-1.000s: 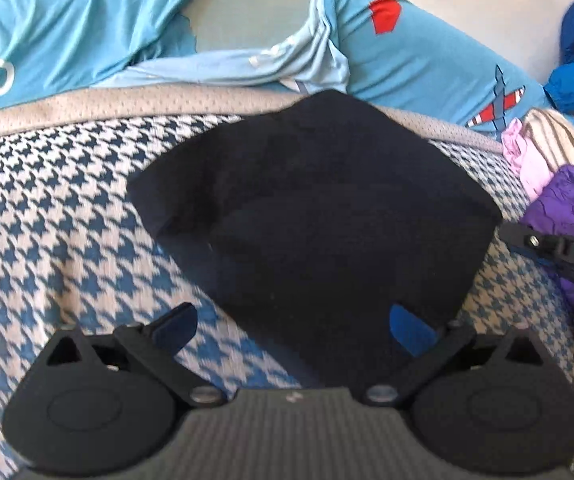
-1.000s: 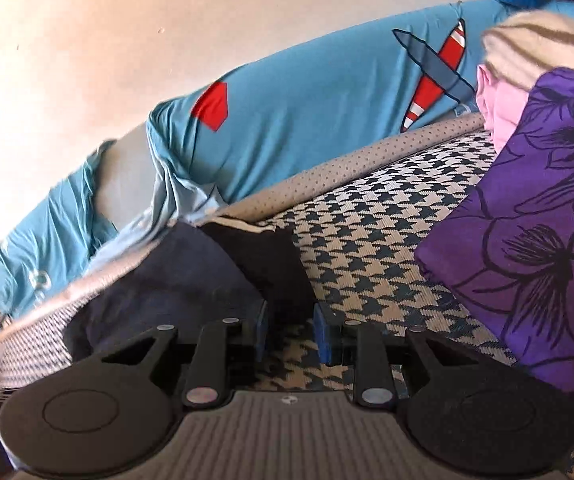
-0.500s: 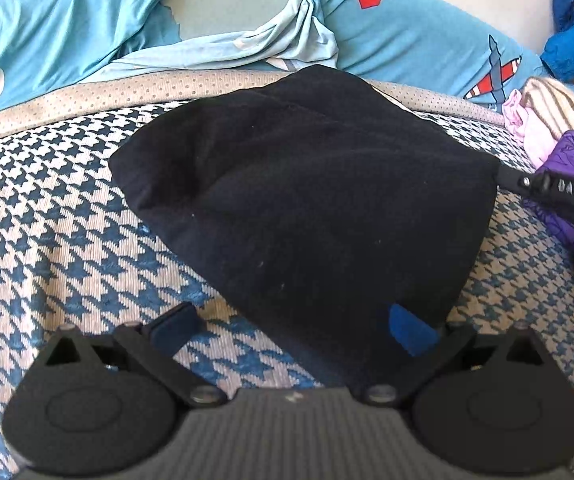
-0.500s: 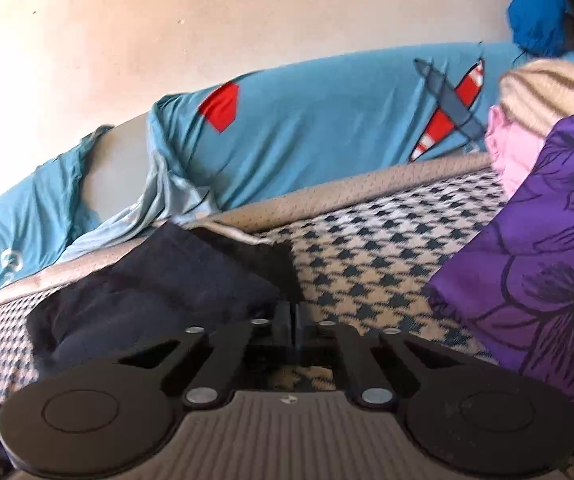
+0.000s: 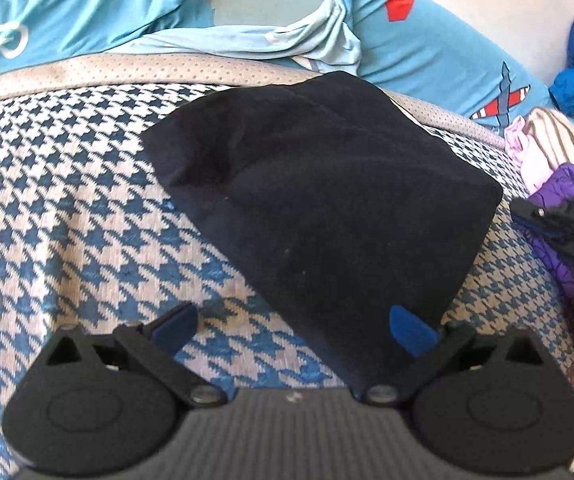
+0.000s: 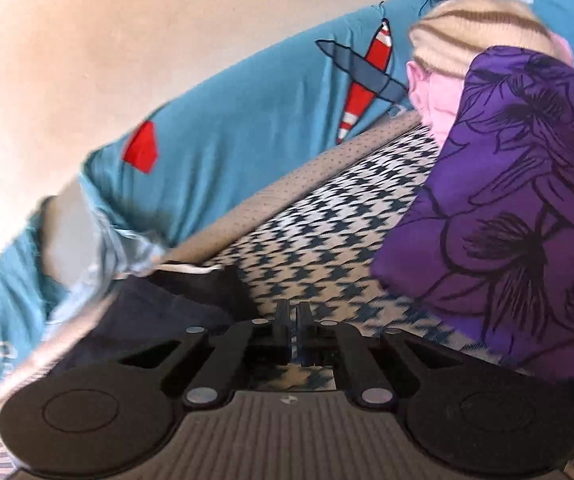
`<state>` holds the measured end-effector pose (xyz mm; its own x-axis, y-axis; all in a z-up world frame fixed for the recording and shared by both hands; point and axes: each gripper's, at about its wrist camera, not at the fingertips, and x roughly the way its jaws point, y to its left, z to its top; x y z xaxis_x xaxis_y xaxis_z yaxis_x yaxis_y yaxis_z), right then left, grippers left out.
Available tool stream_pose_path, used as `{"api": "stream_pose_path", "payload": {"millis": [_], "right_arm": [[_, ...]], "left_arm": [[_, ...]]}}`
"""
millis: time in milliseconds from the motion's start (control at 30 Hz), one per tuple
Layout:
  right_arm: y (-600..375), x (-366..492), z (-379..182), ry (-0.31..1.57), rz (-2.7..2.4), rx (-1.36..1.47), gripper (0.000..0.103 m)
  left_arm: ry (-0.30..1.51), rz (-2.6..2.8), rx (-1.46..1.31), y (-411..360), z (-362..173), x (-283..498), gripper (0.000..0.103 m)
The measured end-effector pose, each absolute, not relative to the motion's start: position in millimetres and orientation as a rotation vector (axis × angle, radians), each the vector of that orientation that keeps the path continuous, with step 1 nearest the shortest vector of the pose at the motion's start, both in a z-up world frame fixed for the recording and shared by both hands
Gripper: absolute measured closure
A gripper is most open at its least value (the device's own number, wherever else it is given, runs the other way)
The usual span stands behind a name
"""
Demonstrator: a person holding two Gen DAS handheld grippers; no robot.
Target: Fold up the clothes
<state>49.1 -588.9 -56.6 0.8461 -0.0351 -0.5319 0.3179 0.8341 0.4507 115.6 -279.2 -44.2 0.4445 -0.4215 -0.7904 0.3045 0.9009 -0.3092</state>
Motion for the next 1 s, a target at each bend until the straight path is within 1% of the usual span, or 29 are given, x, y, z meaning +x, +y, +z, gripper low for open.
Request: {"api": "stream_pose_path", "payload": {"millis": [300,367,700,800,867,1000], "right_arm": [[-537.9,21.1,-53.7,0.600,-0.008,0.537,0.097],[-527.0,15.1,-56.9,0.628,0.040,0.566,0.097],[-479.5,-6.2,-87.1,0.800,0.141,0.676,0.096],[-475.9,-6.3,-93.9,0.812,0.137,0.744,0.092],[-475.5,-4.8,-96.7,0.809,0.137,0.792,0.087],[-471.8,0.6,-102.8,0.824,0.108,0.831,0.084]], "left_arm": [[1.021,-0.409,-0.154,-263.9,-44.4,104.6,0.001],[1.019,-0.403,-0.144,-261.7,-44.1,101.5,0.004],[1.026,-0.366,-0.201,-231.9,-40.3,97.3,0.004],[1.024,-0.362,-0.212,-224.8,-39.1,96.4,0.004],[1.023,-0.363,-0.216,-221.3,-39.2,95.4,0.004],[1.025,-0.361,-0.226,-215.5,-40.4,96.1,0.004]]}}
